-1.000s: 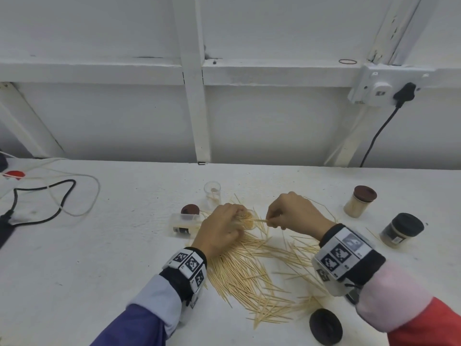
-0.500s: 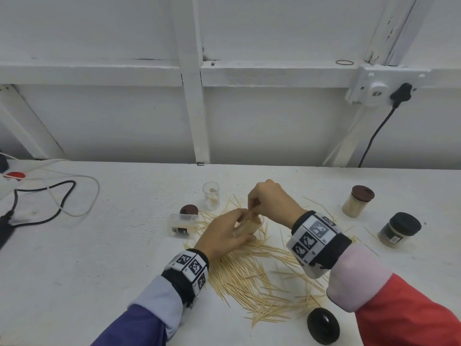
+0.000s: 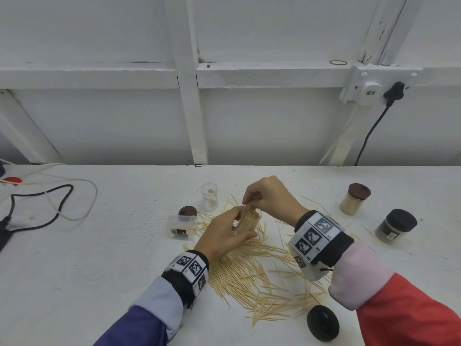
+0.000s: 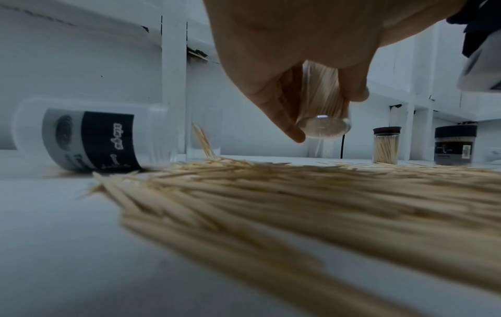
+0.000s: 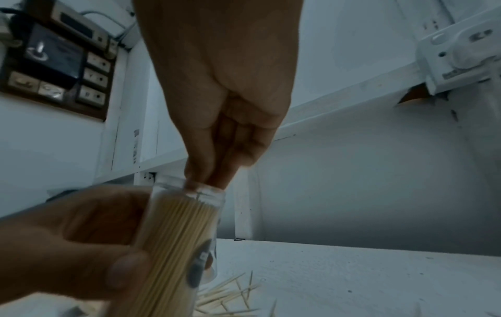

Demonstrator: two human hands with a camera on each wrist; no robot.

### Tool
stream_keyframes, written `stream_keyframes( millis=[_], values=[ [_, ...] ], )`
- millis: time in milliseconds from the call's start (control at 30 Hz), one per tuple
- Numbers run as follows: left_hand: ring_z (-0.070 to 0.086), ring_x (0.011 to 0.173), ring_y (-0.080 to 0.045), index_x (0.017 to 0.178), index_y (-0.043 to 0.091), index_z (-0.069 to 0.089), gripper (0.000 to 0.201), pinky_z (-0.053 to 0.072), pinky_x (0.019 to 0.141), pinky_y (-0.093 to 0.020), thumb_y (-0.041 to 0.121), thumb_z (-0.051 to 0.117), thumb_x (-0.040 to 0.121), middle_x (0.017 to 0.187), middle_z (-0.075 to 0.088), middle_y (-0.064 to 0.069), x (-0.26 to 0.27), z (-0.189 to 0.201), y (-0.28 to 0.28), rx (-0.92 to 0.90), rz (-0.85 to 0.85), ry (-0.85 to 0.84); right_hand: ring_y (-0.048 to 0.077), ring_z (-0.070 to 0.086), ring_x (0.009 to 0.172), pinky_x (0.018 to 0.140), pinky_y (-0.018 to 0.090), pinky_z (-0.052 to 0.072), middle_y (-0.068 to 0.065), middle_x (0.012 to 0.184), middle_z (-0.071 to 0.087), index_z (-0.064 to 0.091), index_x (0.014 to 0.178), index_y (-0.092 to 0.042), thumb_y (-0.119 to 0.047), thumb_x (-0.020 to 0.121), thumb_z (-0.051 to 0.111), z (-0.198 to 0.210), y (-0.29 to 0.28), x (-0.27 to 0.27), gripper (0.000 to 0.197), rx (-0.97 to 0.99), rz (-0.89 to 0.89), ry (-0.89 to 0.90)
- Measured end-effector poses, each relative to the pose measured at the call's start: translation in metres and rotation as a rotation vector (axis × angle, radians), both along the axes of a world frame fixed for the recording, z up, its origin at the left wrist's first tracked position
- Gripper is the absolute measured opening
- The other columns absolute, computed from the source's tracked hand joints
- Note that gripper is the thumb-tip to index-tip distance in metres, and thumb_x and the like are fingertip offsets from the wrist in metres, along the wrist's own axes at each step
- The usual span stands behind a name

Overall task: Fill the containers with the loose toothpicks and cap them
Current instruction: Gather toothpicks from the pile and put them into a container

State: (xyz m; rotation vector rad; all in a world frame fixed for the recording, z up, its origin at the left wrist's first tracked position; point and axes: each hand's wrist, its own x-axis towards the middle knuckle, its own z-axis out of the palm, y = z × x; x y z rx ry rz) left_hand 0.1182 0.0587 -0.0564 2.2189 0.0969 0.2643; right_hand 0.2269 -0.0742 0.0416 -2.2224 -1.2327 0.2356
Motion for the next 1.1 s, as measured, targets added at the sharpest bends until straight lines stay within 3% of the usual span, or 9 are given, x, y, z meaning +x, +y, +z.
stream_keyframes(
  millis=[67, 200, 333, 433, 567, 733, 900, 967, 1100],
  values=[
    [0.057, 0.107, -0.001, 0.130, 0.028, 0.049, 0.056, 0.055, 0.089, -0.031, 0.046, 0.072, 0.082, 0.115, 0.061, 0.011, -0.001, 0.002, -0.001, -0.019, 0.008, -0.012, 0.003, 0.061, 0.070, 0.070, 0.027, 0.052, -0.011, 0.077, 0.071, 0.076, 0.082, -0.021, -0.013, 0.079, 0.076, -0.004, 0.001, -0.003, 0.008, 0.014, -0.003, -0.109],
    [0.055, 0.110, 0.002, 0.128, 0.031, 0.049, 0.051, 0.052, 0.092, -0.032, 0.046, 0.070, 0.084, 0.117, 0.059, 0.018, -0.002, 0.003, 0.002, -0.041, 0.064, -0.083, 0.001, 0.061, 0.088, 0.075, 0.027, 0.050, -0.014, 0.100, 0.070, 0.072, 0.104, -0.023, -0.020, 0.093, 0.062, -0.010, -0.003, 0.001, 0.015, 0.243, -0.076, -0.054],
    [0.055, 0.110, 0.000, 0.132, 0.026, 0.048, 0.056, 0.052, 0.091, -0.034, 0.049, 0.068, 0.085, 0.121, 0.059, 0.015, -0.003, 0.004, 0.003, -0.026, 0.119, -0.143, 0.001, 0.057, 0.108, 0.083, 0.024, 0.052, -0.013, 0.122, 0.060, 0.054, 0.135, -0.025, -0.048, 0.086, 0.066, -0.014, -0.012, -0.003, 0.055, 0.099, -0.005, 0.095],
    [0.055, 0.113, -0.002, 0.135, 0.022, 0.047, 0.059, 0.050, 0.094, -0.032, 0.045, 0.070, 0.086, 0.127, 0.058, 0.012, -0.002, 0.003, 0.003, 0.005, 0.114, -0.165, 0.003, 0.061, 0.104, 0.082, 0.018, 0.053, -0.010, 0.117, 0.065, 0.060, 0.129, -0.020, -0.040, 0.080, 0.076, -0.021, -0.015, -0.009, 0.056, 0.074, 0.012, 0.134],
    [0.038, 0.132, -0.001, 0.145, 0.027, 0.034, 0.072, 0.036, 0.105, -0.022, 0.041, 0.071, 0.085, 0.145, 0.042, 0.012, 0.000, -0.001, 0.003, 0.105, 0.113, -0.143, 0.009, 0.063, 0.095, 0.083, 0.028, 0.054, -0.003, 0.106, 0.069, 0.065, 0.116, -0.014, -0.018, 0.075, 0.077, -0.027, -0.017, -0.009, 0.042, 0.123, -0.050, -0.065],
    [0.038, 0.132, -0.006, 0.146, 0.025, 0.034, 0.074, 0.037, 0.107, -0.027, 0.039, 0.072, 0.084, 0.144, 0.043, 0.009, 0.002, -0.003, 0.002, 0.202, 0.097, -0.157, 0.004, 0.064, 0.092, 0.082, 0.028, 0.056, -0.012, 0.095, 0.069, 0.068, 0.104, -0.018, -0.004, 0.066, 0.079, -0.030, -0.018, -0.011, 0.041, 0.210, 0.012, 0.051],
    [0.046, 0.127, -0.007, 0.143, 0.022, 0.040, 0.060, 0.042, 0.104, -0.035, 0.033, 0.064, 0.090, 0.138, 0.051, 0.008, 0.001, -0.003, 0.003, 0.187, 0.069, -0.167, 0.004, 0.063, 0.103, 0.089, 0.024, 0.054, -0.008, 0.105, 0.069, 0.066, 0.113, -0.015, -0.007, 0.073, 0.082, -0.028, -0.022, -0.011, 0.043, 0.214, 0.154, 0.187],
    [0.053, 0.118, -0.009, 0.138, 0.023, 0.044, 0.057, 0.047, 0.095, -0.036, 0.047, 0.060, 0.088, 0.130, 0.057, 0.007, -0.002, 0.000, 0.001, 0.145, 0.056, -0.111, 0.002, 0.059, 0.111, 0.092, 0.019, 0.051, -0.009, 0.116, 0.065, 0.058, 0.126, -0.021, -0.014, 0.075, 0.083, -0.025, -0.027, -0.011, 0.057, 0.160, 0.154, 0.242],
    [0.059, 0.103, -0.012, 0.129, 0.025, 0.046, 0.059, 0.049, 0.083, -0.032, 0.057, 0.063, 0.083, 0.115, 0.061, 0.009, -0.003, -0.001, -0.001, 0.140, 0.070, 0.017, 0.006, 0.055, 0.110, 0.090, 0.025, 0.050, -0.010, 0.122, 0.055, 0.050, 0.132, -0.030, -0.036, 0.077, 0.080, -0.016, -0.052, 0.001, 0.063, -0.147, 0.054, 0.294]
  ],
)
